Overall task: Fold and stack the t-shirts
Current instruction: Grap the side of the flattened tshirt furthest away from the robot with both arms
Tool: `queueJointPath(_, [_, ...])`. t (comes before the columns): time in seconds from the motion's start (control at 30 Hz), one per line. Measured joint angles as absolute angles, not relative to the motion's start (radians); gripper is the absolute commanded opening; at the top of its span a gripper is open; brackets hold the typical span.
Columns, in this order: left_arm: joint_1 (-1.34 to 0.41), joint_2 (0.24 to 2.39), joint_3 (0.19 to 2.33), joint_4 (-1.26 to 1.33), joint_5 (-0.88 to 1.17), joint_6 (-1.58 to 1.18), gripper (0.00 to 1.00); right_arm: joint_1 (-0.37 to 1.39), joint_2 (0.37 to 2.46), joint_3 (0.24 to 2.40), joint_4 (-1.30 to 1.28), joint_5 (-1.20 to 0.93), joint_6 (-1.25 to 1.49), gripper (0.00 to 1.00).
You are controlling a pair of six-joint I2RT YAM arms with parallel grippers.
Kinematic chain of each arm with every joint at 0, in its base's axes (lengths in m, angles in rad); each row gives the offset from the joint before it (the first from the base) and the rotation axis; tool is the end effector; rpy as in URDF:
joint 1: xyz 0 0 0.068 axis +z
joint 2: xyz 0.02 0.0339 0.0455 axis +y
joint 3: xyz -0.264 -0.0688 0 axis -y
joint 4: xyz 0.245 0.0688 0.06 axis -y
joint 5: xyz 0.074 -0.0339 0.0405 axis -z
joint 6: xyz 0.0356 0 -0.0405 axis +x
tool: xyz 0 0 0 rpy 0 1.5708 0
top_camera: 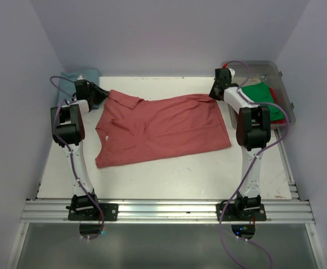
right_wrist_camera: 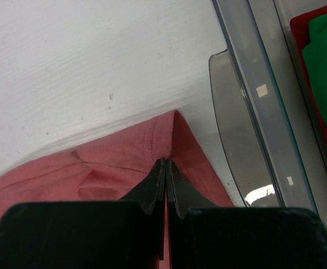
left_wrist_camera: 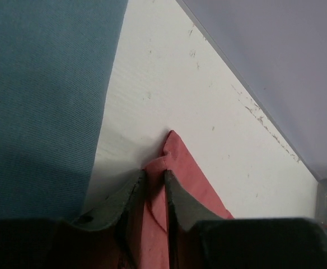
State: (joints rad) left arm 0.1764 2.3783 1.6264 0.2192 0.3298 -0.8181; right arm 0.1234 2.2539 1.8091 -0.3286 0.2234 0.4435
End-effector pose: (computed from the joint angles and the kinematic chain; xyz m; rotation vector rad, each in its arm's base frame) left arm 0.5173 0.0805 0.1178 -0.8449 1.9848 -0.7260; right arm 0.5085 0.0551 0.1911 0.4775 2.2707 0.0235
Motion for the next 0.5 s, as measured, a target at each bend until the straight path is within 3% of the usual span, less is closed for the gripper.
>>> queueJointPath(0.07, [0.176,2.385,1.627,0.221,0.335,-0.822,0.15,0.123,2.254,1.808,-0.329,0.225,0.443,0.0])
queueJointPath(0.33, [0.177,2.392,1.628,0.224,0.342,-0.827,0.0,0.123,2.254,1.8,-0.327,0.226,0.438,0.0])
queueJointPath(0.5, [0.178,2.39,1.626,0.23,0.345,-0.82,0.0,0.123,2.254,1.792,-0.328,0.226,0.434,0.0])
